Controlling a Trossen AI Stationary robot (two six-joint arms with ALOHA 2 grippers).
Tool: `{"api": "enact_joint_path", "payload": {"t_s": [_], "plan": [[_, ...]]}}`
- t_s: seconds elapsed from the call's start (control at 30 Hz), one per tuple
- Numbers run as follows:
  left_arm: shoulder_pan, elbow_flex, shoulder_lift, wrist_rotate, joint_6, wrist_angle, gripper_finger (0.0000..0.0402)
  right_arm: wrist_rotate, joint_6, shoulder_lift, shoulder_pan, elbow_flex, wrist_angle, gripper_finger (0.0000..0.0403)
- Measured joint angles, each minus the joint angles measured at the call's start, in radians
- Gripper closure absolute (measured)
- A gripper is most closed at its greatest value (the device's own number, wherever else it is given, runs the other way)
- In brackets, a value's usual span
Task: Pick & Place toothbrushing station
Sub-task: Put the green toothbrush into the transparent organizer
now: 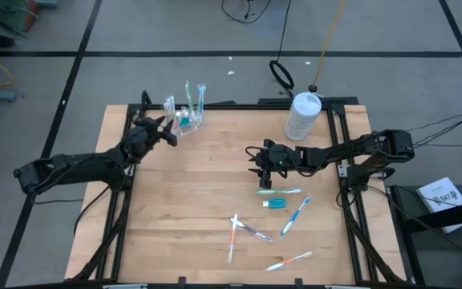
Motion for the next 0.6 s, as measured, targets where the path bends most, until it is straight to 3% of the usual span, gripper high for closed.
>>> {"api": "enact_joint_path", "payload": {"t_s": [0.43,0.6], "plan": [[-0.078,0.000,-0.189,0.003,0.050,0.039,0.0217,0.000,0.033,0.000,0.000,0.000,-0.045,0.0240],[-0.121,0.000,-0.235,0.121,0.110,0.153,0.0218,0.000,0.034,0.000,0.002,-0.001,-0.078,0.0241]]}}
